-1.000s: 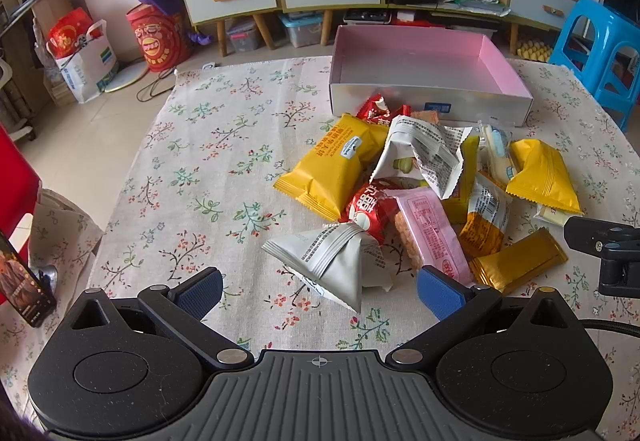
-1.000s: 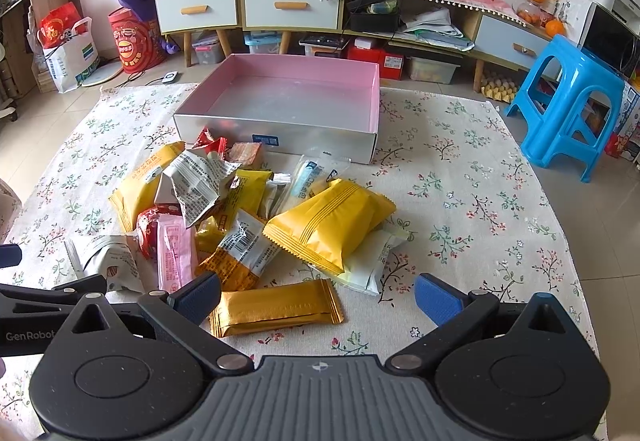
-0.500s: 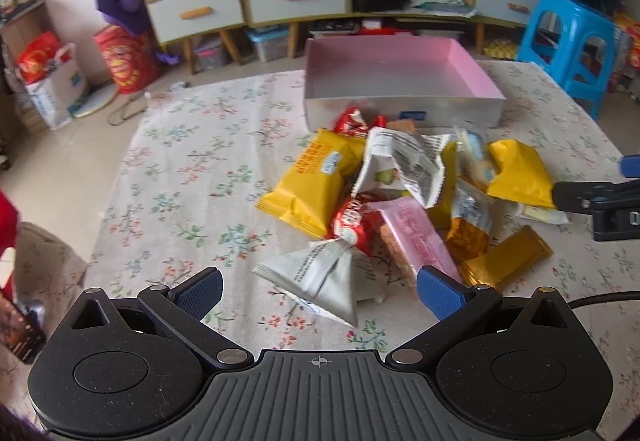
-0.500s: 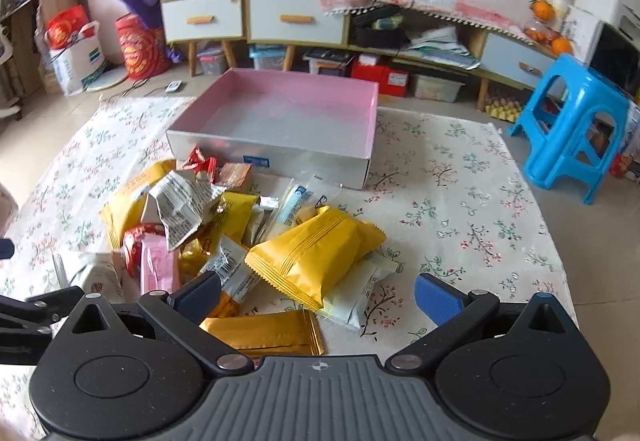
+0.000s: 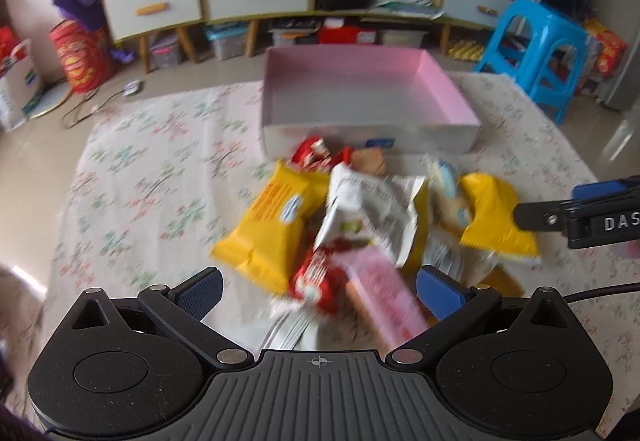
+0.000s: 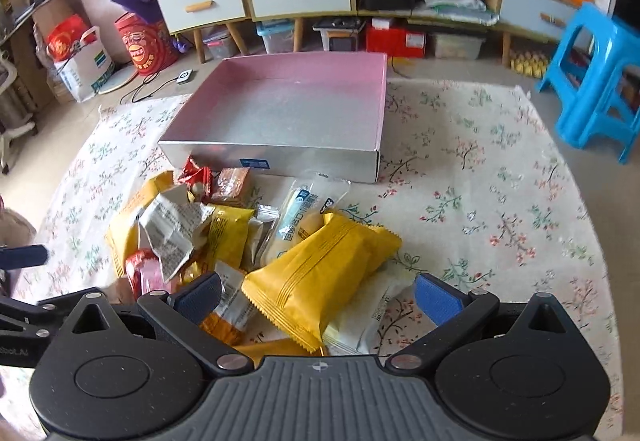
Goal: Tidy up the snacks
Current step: 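Grasp the large yellow bag with the right tool while the left tool grasps the newspaper-print bag, then carry both bags into the pink box and open the right tool to drop the yellow bag, then lower the white newspaper-print bag into the box and open the left tool, then move both open tools back over the snack pile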
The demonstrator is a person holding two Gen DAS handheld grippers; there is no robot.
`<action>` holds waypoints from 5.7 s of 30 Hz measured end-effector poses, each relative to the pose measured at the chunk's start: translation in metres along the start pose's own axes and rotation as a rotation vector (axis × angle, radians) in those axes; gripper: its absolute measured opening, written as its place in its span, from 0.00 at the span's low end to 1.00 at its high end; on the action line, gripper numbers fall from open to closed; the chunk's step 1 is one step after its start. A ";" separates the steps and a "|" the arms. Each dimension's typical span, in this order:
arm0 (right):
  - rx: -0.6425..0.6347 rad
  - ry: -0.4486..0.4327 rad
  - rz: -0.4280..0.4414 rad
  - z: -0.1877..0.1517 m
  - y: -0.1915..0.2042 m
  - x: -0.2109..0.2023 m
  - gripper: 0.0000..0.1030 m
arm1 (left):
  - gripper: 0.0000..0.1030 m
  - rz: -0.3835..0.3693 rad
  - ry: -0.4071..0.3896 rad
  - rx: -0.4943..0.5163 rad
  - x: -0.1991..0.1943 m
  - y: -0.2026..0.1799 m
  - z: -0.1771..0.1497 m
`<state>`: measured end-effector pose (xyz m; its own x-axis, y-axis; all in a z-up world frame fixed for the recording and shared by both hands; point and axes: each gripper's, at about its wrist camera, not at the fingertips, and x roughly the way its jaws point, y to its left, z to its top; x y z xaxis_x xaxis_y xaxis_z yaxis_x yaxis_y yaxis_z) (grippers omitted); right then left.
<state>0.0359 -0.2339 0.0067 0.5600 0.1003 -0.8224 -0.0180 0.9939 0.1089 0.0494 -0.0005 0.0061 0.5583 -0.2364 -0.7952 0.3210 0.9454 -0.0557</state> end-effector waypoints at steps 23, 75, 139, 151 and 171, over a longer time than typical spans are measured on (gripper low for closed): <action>0.287 0.141 0.032 0.016 -0.017 0.059 0.71 | 0.70 -0.156 -0.113 0.068 0.063 -0.015 0.008; 0.310 -0.024 0.051 0.040 -0.014 0.018 0.34 | 0.62 -0.099 -0.206 -0.024 0.033 0.004 0.038; 0.062 -0.249 0.044 0.091 0.003 0.023 0.84 | 0.95 0.019 -0.237 0.026 0.032 0.001 0.067; 0.049 -0.237 0.030 0.049 0.008 -0.007 0.86 | 0.96 0.022 -0.174 0.037 -0.005 -0.004 0.023; -0.032 -0.262 0.062 -0.039 0.013 -0.003 0.90 | 0.97 -0.005 -0.182 -0.002 -0.008 0.027 -0.069</action>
<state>0.0016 -0.2195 -0.0112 0.7520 0.1502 -0.6419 -0.0832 0.9875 0.1336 0.0009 0.0419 -0.0309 0.6860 -0.2777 -0.6725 0.3225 0.9446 -0.0611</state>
